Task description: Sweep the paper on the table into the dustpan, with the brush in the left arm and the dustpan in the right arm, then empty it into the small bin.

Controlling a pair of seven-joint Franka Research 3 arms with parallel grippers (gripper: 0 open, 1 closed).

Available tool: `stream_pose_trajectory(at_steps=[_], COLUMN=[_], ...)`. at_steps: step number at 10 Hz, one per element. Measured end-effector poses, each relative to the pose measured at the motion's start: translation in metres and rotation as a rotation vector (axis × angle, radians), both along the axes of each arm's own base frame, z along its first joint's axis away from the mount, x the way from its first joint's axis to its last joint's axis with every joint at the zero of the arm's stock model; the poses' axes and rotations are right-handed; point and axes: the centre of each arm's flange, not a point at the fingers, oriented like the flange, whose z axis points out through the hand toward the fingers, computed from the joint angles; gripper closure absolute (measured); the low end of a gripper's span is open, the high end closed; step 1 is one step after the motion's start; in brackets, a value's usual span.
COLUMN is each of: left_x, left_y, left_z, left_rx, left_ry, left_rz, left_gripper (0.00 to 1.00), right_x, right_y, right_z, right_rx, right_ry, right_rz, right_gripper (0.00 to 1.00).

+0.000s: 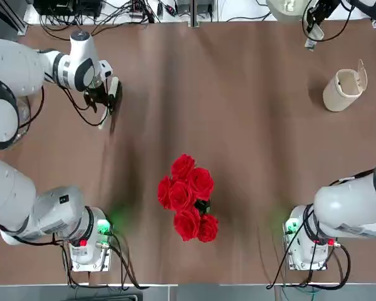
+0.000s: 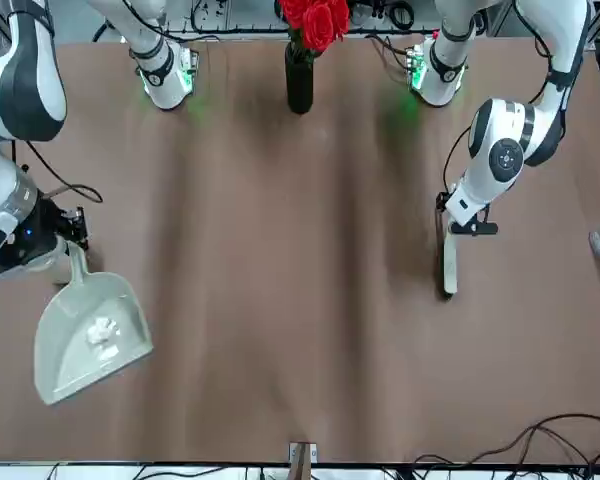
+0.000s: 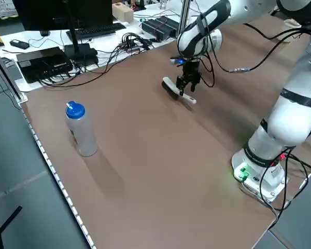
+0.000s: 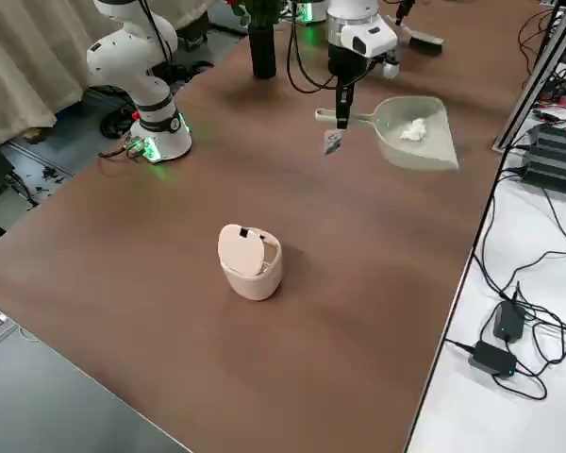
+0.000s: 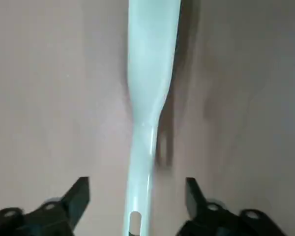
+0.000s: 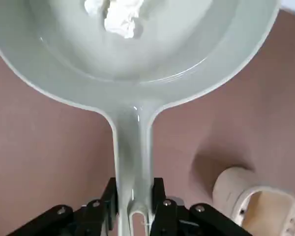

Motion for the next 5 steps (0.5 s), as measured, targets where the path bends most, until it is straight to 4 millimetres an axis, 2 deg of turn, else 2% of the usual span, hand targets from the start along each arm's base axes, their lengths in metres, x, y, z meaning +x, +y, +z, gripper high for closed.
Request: stream_pose_trajectory(at_steps=[1,2,3,4,5], left_x=[0.01,0.021,0.036,0.053,0.07], left_y=[0.0,-0.001,0.0,0.006,0.022], left_z=[0.019,0.046,0.08,0.12,0.163], left_rx=[0.004,0.006,0.006,0.002,-0.004], left_ry=[-0.044,-0.086,-0.096,-0.096,-0.111], left_rz=[0.003,0.022,0.056,0.099,0.138], left_gripper=[0.0,0.0,0.0,0.0,0.0], right_x=[0.0,0.0,0.001,0.001,0.001], right_y=[0.0,0.0,-0.002,-0.012,-0.027], right_z=[-0.001,0.0,0.001,0.003,0.005], right_rx=[0.006,0.016,0.058,0.106,0.132], right_ry=[-0.002,-0.005,-0.002,0.0,0.002], right_rz=[-0.13,-0.236,-0.324,-0.4,-0.477], right_gripper=[0.67,0.67,0.67,0.67,0.67])
